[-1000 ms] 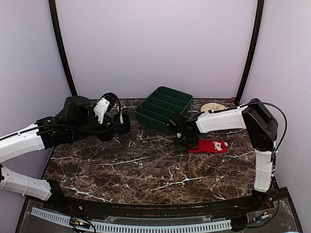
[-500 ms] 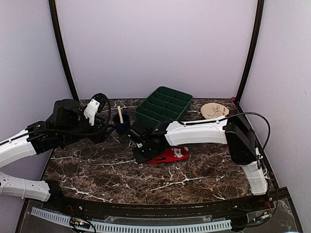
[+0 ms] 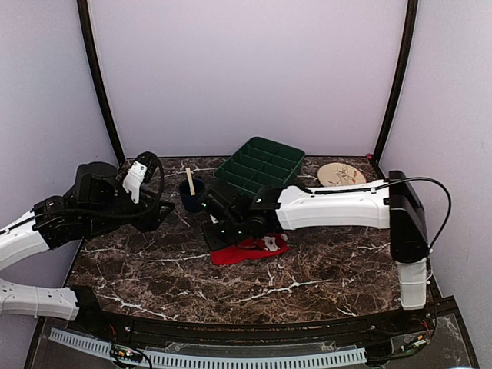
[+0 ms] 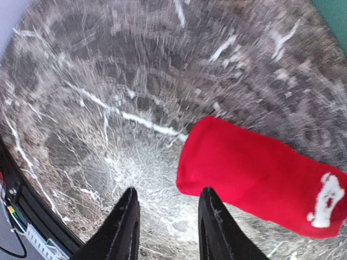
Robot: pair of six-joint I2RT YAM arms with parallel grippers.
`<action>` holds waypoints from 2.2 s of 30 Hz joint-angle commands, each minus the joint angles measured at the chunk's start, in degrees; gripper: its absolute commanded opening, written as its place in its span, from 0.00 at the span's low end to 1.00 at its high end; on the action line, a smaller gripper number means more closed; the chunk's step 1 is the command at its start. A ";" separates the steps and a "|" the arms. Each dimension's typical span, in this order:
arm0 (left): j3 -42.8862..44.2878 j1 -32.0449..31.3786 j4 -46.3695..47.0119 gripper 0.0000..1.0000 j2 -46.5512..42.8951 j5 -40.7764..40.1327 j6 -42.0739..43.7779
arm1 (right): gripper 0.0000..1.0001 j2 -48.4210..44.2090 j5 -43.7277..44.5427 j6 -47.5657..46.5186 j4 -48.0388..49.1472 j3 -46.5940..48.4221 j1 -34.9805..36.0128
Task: Roll the socks
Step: Move the sock to the center of the board, then rotate the sock at the center of the board.
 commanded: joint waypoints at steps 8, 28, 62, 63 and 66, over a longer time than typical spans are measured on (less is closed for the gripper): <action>-2.54 -0.81 0.35 0.60 5.76 4.54 0.33 | 0.82 -26.79 20.63 4.96 12.55 -28.18 1.38; -4.56 -4.45 7.38 0.52 20.89 11.24 -5.89 | 0.00 -28.84 8.65 2.16 10.28 -38.23 -10.77; 8.34 -5.40 4.36 0.45 51.02 4.86 -11.63 | 0.00 -12.14 -1.18 -0.43 6.77 -36.18 -16.32; 8.46 -5.40 4.18 0.45 51.51 4.50 -11.55 | 0.00 -12.75 -1.58 0.15 7.03 -37.58 -16.20; 8.61 -5.40 4.22 0.45 52.54 3.65 -11.39 | 0.00 -14.68 -2.20 1.73 7.33 -39.89 -15.07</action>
